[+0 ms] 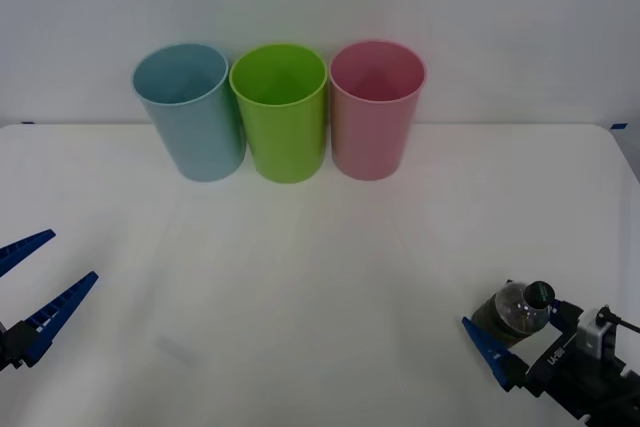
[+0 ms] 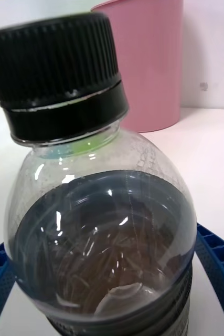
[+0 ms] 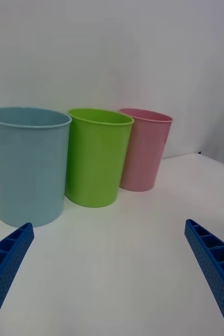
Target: Grasp the object on the table and drop it into the matching bin: aluminum can to the light blue bin, PET bottle to the pink bin.
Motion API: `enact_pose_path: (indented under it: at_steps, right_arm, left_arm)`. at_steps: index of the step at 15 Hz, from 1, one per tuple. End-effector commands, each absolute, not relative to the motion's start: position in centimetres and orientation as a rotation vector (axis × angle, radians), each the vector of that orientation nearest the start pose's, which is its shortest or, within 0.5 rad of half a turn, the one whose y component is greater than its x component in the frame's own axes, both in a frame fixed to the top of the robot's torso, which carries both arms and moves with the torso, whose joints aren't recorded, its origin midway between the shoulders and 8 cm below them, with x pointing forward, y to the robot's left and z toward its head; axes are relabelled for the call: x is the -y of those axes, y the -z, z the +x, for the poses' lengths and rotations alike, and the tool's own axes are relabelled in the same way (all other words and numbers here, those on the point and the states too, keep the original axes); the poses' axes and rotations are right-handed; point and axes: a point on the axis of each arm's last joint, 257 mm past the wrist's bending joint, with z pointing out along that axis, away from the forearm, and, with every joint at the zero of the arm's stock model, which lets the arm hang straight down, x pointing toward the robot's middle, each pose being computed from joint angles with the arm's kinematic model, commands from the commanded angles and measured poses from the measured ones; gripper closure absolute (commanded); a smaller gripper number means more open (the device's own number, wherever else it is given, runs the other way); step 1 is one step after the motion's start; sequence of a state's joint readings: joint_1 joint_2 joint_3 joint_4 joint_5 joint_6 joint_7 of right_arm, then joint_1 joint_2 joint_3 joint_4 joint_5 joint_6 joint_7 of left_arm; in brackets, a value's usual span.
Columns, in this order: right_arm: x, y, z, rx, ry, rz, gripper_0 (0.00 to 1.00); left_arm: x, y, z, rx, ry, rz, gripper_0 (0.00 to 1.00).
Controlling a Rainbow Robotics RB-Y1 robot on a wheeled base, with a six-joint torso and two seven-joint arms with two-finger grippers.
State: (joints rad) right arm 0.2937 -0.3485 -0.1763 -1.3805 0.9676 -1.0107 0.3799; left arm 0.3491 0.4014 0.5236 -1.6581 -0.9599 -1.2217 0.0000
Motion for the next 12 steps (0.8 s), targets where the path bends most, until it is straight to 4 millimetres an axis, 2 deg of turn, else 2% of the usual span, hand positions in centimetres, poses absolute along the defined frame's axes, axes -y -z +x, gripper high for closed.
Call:
enact_pose_path:
  at_steps: [1,2,12]
  right_arm:
    - [25.62,31.11,36.43,-1.576,-0.510,-0.491,0.88]
    - [25.54,30.94,36.56,-1.570,-0.509,-0.492,1.00]
    - [25.49,30.29,36.89,-1.549,-0.512,-0.489,1.00]
  left_arm:
    - [-32.97,16.89,34.23,-1.441,0.567,0.465,0.00]
    - [-32.97,16.89,34.23,-1.441,0.567,0.465,0.00]
    - [-32.97,16.89,34.23,-1.441,0.567,0.465,0.00]
